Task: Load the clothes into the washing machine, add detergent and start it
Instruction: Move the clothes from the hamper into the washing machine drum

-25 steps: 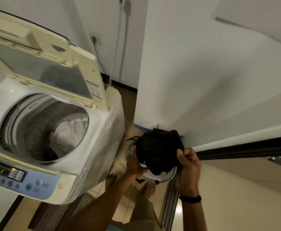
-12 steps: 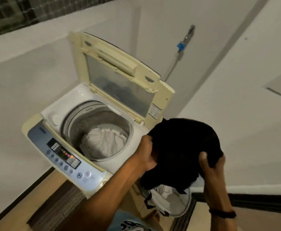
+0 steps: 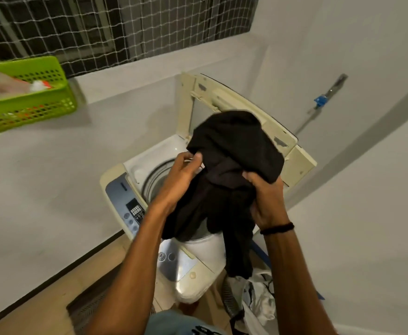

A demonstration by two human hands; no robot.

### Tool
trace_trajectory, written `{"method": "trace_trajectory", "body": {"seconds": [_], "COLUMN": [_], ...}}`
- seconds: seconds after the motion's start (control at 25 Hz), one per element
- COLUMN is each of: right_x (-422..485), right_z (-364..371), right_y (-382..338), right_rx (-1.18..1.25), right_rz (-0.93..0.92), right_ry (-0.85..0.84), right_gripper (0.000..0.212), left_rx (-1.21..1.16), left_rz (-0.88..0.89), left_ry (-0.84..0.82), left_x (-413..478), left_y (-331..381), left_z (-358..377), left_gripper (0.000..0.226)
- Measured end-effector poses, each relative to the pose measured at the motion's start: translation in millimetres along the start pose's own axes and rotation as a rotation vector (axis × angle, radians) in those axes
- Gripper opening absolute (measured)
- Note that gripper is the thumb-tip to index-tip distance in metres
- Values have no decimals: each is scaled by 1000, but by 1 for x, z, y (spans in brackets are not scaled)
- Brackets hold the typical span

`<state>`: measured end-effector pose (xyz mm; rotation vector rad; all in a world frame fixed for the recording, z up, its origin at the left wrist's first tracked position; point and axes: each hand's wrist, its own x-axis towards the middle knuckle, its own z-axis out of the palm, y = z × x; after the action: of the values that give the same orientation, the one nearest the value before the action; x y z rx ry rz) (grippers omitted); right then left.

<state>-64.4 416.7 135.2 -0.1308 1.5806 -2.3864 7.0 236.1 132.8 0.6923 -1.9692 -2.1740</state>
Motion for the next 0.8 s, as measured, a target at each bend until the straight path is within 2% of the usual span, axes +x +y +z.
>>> {"method": "trace_trajectory", "body": {"seconds": [0.12, 0.16, 0.24, 0.28, 0.32, 0.36, 0.44, 0.48, 0.6, 0.68, 0.8], "right_x": [25, 30, 34, 34, 35, 36, 36, 37, 45, 50, 57], "right_z": [40, 49, 63, 68, 72, 73, 69, 64, 40, 29, 19], "right_y": [-13, -17, -24, -26, -27, -27, -25, -22, -9, 5, 34], "right_rx": [264, 325, 374, 396, 418, 427, 405, 383, 177, 14, -177], "right_rz": [79, 118, 156, 172, 186, 195, 189, 165, 27, -15, 43], "right_ry": [-10, -38, -74, -93, -116, -128, -130, -117, -30, 6, -28], "right_gripper": [67, 60, 30, 18, 15, 18, 18, 20, 35, 53, 80], "left_rx": [143, 202, 388, 473, 512, 524, 492, 448, 233, 152, 256], "left_rz": [35, 73, 145, 150, 155, 161, 181, 176, 197, 200, 104], "left_ry": [-227, -274, -295, -284, -261, -201, -17, 58, 224, 290, 272], "left_x": [-3, -2, 4, 7, 11, 16, 27, 33, 41, 46, 59], "left_y": [-5, -5, -7, -9, -11, -15, -22, -26, -29, -30, -41], "left_z": [-36, -40, -35, -32, -29, -27, -32, -39, -58, -65, -70], "left_gripper": [72, 85, 107, 112, 105, 83, 22, 15, 22, 27, 22]}}
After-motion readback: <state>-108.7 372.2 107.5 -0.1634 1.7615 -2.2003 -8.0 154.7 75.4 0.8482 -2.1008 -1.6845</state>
